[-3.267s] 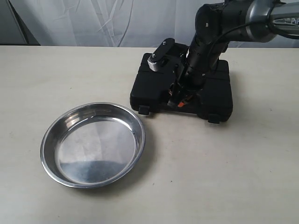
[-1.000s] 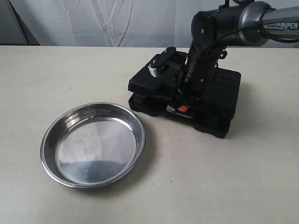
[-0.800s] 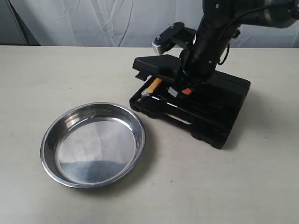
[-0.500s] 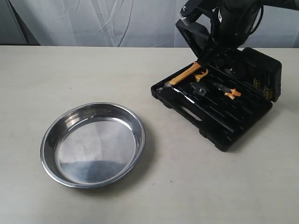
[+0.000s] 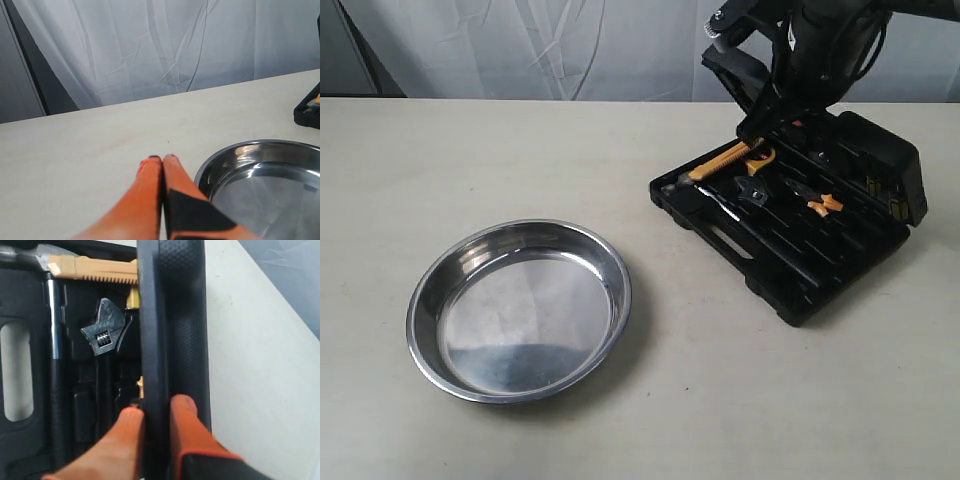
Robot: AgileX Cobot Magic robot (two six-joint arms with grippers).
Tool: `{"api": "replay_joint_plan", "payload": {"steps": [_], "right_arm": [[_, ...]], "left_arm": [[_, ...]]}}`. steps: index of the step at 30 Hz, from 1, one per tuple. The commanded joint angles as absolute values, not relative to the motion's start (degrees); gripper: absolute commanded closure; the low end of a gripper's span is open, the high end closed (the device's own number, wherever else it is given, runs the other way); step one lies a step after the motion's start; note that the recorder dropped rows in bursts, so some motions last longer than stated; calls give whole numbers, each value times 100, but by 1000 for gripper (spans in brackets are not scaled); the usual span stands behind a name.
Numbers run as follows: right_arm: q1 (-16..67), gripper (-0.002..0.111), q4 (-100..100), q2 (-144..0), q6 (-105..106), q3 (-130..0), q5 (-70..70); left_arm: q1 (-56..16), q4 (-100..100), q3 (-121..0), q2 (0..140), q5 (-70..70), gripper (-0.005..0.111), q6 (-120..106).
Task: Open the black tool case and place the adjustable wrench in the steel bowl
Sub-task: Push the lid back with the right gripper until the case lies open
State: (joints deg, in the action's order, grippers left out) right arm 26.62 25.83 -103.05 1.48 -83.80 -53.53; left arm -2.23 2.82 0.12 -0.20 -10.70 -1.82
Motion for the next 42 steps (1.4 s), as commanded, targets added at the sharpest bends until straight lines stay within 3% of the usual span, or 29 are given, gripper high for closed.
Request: {"api": "replay_joint_plan", "payload": {"steps": [1, 13, 29, 42], "right_arm": [[2629, 109, 2154, -10077, 0, -8374, -5223], [2571, 109, 3124, -9652, -361, -8374, -5511], [1300, 109, 3647, -9859, -623, -8374, -5455], [1268, 108, 3685, -9859, -623, -8374, -5389]], "left_arm": [[-244, 267, 0, 0, -1034, 106, -172], [-244, 267, 0, 0, -1034, 106, -172], [-244, 267, 0, 0, -1034, 106, -172], [-244, 267, 0, 0, -1034, 106, -172]]}}
